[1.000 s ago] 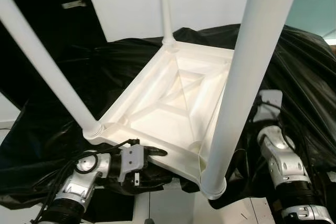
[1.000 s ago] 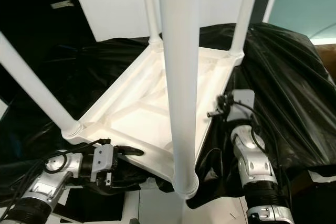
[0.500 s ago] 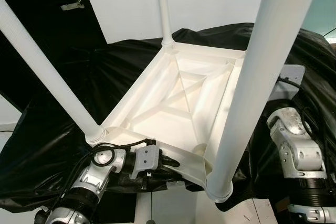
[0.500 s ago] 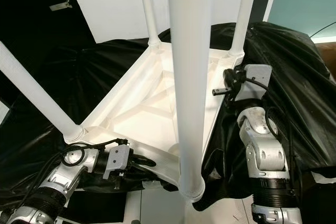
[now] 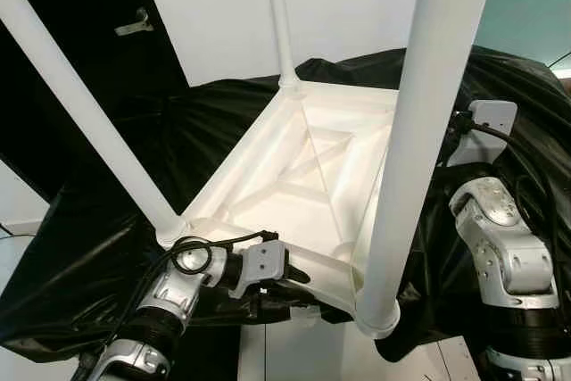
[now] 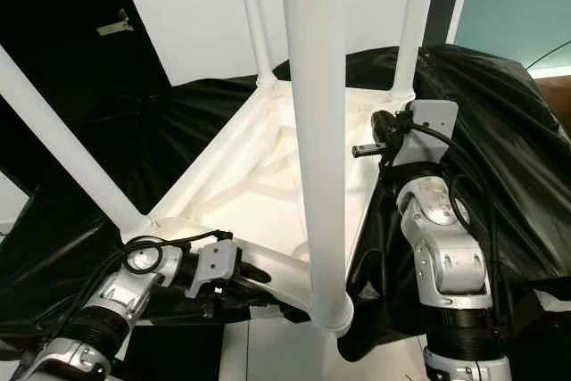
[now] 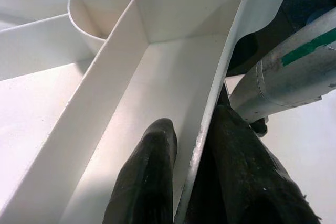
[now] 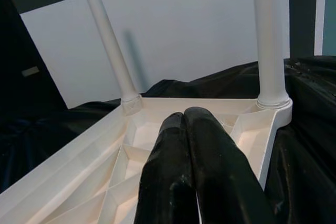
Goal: Building children table
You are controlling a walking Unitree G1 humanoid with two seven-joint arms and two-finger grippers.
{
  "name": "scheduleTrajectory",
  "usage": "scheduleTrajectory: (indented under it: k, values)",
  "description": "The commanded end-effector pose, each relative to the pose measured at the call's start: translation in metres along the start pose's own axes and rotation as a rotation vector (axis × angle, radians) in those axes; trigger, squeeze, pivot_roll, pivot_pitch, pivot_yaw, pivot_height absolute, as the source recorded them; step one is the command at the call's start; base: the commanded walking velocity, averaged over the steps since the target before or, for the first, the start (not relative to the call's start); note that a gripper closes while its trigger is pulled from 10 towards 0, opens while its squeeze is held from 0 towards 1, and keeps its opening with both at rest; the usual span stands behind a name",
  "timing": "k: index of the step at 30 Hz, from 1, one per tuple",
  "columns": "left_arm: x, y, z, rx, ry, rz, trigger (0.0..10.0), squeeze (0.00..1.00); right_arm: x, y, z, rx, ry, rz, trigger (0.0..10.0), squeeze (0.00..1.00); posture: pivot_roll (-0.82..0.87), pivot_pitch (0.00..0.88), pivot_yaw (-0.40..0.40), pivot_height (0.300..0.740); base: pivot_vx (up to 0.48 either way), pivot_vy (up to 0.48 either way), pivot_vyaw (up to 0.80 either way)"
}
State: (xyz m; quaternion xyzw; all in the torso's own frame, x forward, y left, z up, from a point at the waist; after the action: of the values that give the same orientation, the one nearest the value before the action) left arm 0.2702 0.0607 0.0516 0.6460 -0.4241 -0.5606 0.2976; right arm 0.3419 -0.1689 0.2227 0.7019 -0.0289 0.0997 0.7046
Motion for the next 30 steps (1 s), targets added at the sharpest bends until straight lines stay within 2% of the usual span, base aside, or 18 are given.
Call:
scheduleTrajectory:
  k: [1, 2, 3, 7, 8, 12, 14, 15, 16, 17, 18, 25, 26, 27, 28, 29, 30]
  values:
    - [0.001, -0.039, -0.018, -0.156, 0.382, -0.117, 3.2, 0.00, 0.000, -0.002, -0.005, 0.007, 0.010, -0.009, 10.0, 0.00, -0.05, 0.000, 0.077, 0.740, 0.000, 0.000, 0.00]
    - [0.004, -0.032, -0.015, -0.132, 0.358, -0.081, 10.0, 0.00, -0.001, -0.003, -0.005, 0.006, 0.009, -0.017, 10.0, 0.00, -0.05, 0.000, 0.078, 0.740, 0.000, 0.000, 0.00]
    - [0.004, -0.032, -0.015, -0.132, 0.358, -0.081, 10.0, 0.00, -0.001, -0.003, -0.005, 0.006, 0.009, -0.017, 10.0, 0.00, -0.05, 0.000, 0.078, 0.740, 0.000, 0.000, 0.00]
    - [0.007, -0.015, -0.007, -0.157, 0.276, 0.044, 10.0, 0.00, -0.001, -0.005, -0.005, 0.006, 0.004, -0.032, 10.0, 0.00, -0.05, 0.000, 0.077, 0.740, 0.000, 0.000, 0.00]
    - [0.005, -0.015, -0.005, -0.172, 0.262, 0.047, 10.0, 1.00, -0.001, -0.006, -0.005, 0.006, 0.003, -0.035, 10.0, 0.00, -0.05, 0.000, 0.077, 0.740, 0.000, 0.000, 0.00]
    - [0.002, -0.011, -0.002, -0.157, 0.236, 0.069, 10.0, 1.00, -0.001, -0.008, -0.005, 0.007, 0.002, -0.045, 10.0, 0.00, -0.04, 0.000, 0.075, 0.740, 0.000, 0.000, 0.00]
    - [-0.001, 0.002, 0.002, -0.146, 0.209, 0.162, 10.0, 1.00, -0.001, -0.010, -0.006, 0.006, 0.004, -0.054, 10.0, 0.00, -0.04, 0.000, 0.074, 0.740, 0.000, 0.000, 0.00]
    - [-0.001, 0.002, 0.002, -0.146, 0.209, 0.162, 10.0, 1.00, -0.001, -0.010, -0.006, 0.006, 0.004, -0.054, 10.0, 0.00, -0.04, 0.000, 0.074, 0.740, 0.000, 0.000, 0.00]
    - [-0.004, 0.013, 0.005, -0.153, 0.187, 0.242, 10.0, 0.07, -0.001, -0.011, -0.007, 0.004, 0.005, -0.059, 10.0, 0.00, -0.04, 0.000, 0.074, 0.740, 0.000, 0.000, 0.00]
    - [-0.008, 0.023, 0.009, -0.162, 0.157, 0.317, 10.0, 0.00, -0.002, -0.012, -0.007, 0.003, 0.006, -0.064, 10.0, 0.00, -0.04, 0.000, 0.074, 0.740, 0.000, 0.000, 0.00]
    - [-0.016, 0.036, 0.016, -0.163, 0.104, 0.410, 10.0, 0.00, -0.002, -0.013, -0.007, 0.002, 0.007, -0.070, 10.0, 0.00, -0.04, 0.000, 0.074, 0.740, 0.000, 0.000, 0.00]
    - [-0.030, 0.044, 0.026, -0.193, 0.025, 0.478, 10.0, 0.00, -0.004, -0.016, -0.007, -0.006, -0.008, -0.078, 10.0, 0.00, -0.04, 0.000, 0.074, 0.740, 0.000, 0.000, 0.00]
    - [-0.033, 0.044, 0.028, -0.200, 0.012, 0.478, 10.0, 0.00, -0.005, -0.017, -0.005, -0.010, -0.031, -0.077, 10.0, 0.00, -0.04, 0.000, 0.073, 0.740, 0.000, 0.000, 0.00]
    - [-0.035, 0.042, 0.030, -0.205, 0.004, 0.470, 10.0, 0.00, -0.010, -0.022, 0.004, -0.013, -0.112, -0.089, 10.0, 0.00, -0.04, 0.000, 0.071, 0.740, 0.000, 0.000, 0.00]
    - [-0.035, 0.042, 0.030, -0.205, 0.004, 0.470, 10.0, 0.00, -0.010, -0.022, 0.004, -0.013, -0.112, -0.089, 10.0, 0.00, -0.04, 0.000, 0.071, 0.740, 0.000, 0.000, 0.00]
    - [-0.039, 0.038, 0.033, -0.215, -0.005, 0.448, 10.0, 0.00, -0.022, -0.039, 0.021, -0.003, -0.257, -0.136, 10.0, 0.00, -0.04, 0.000, 0.072, 0.740, 0.000, 0.000, 0.00]
    - [-0.039, 0.038, 0.033, -0.215, -0.005, 0.448, 10.0, 0.00, -0.022, -0.039, 0.021, -0.003, -0.257, -0.136, 10.0, 0.00, -0.04, 0.000, 0.072, 0.740, 0.000, 0.000, 0.00]
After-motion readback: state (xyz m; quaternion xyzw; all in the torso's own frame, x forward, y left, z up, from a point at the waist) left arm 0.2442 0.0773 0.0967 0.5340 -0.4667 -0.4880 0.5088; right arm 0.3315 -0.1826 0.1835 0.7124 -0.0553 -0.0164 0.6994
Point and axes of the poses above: a point about 5 cm out from each wrist's last joint towards the gripper, its own x axis pointing out of the wrist towards the gripper, its own y axis along the axis of the wrist's last joint, z = x × y, the point moved 5 cm from there along x, pointing out of the wrist towards the gripper, and after that the axes turned 2 degrees about x, right-handed, at the moved point
